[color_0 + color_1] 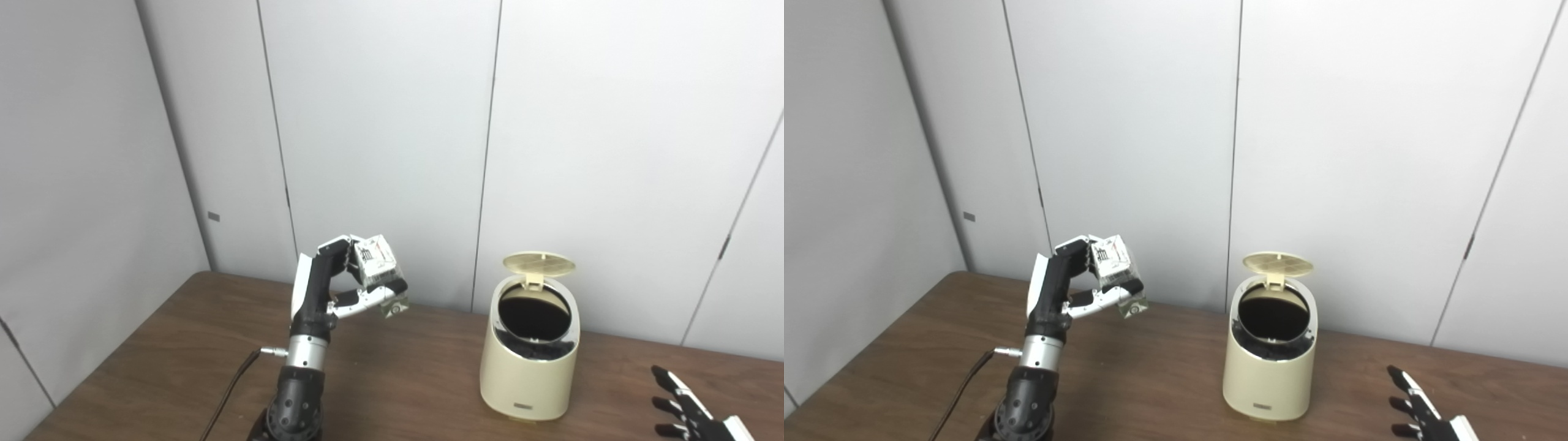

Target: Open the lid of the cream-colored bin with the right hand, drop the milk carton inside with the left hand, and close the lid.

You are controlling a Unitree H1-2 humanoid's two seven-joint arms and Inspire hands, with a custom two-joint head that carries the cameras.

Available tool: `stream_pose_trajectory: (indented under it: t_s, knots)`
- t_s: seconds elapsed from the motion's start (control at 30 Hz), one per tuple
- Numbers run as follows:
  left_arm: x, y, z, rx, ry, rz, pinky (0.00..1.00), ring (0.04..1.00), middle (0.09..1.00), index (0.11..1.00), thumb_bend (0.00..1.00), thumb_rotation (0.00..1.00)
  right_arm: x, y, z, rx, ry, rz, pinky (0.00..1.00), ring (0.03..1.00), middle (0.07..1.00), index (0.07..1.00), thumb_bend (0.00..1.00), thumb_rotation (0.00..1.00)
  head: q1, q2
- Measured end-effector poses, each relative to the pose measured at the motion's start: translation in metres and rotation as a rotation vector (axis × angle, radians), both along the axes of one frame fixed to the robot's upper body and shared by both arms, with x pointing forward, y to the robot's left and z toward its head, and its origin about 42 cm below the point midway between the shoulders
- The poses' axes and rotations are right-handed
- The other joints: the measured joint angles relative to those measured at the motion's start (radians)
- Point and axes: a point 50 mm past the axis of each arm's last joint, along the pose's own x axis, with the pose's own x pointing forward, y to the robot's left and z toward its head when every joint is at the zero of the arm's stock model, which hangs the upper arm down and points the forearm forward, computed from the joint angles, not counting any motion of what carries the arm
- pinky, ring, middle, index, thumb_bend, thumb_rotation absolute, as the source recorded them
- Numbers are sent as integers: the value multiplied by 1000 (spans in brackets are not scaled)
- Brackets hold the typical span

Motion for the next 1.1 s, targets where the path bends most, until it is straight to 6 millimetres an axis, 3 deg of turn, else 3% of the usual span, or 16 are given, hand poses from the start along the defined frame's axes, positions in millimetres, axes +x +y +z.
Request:
stream_pose_trajectory:
  t_s: [0.33, 0.47, 0.93, 1.1]
  knots:
    - [-8, -42, 15, 13, -24, 12, 294, 390, 462, 503, 524, 0, 4, 8, 0, 14, -8, 1, 688, 857, 935, 935, 748, 0, -77, 12]
    - [-8, -54, 13, -12, -10, -13, 304, 402, 463, 501, 525, 0, 9, 7, -6, 22, -2, -10, 583, 849, 934, 932, 762, 14, -106, 23]
    - [9, -94, 1, 20, 12, -80, 343, 418, 464, 504, 523, 0, 13, 11, -18, -6, -14, 3, 646, 842, 913, 921, 794, 159, -180, 43]
    - [18, -111, 0, 36, -10, -129, 347, 419, 467, 502, 523, 0, 13, 13, -18, -5, -22, -10, 588, 823, 923, 926, 787, 142, -207, 46]
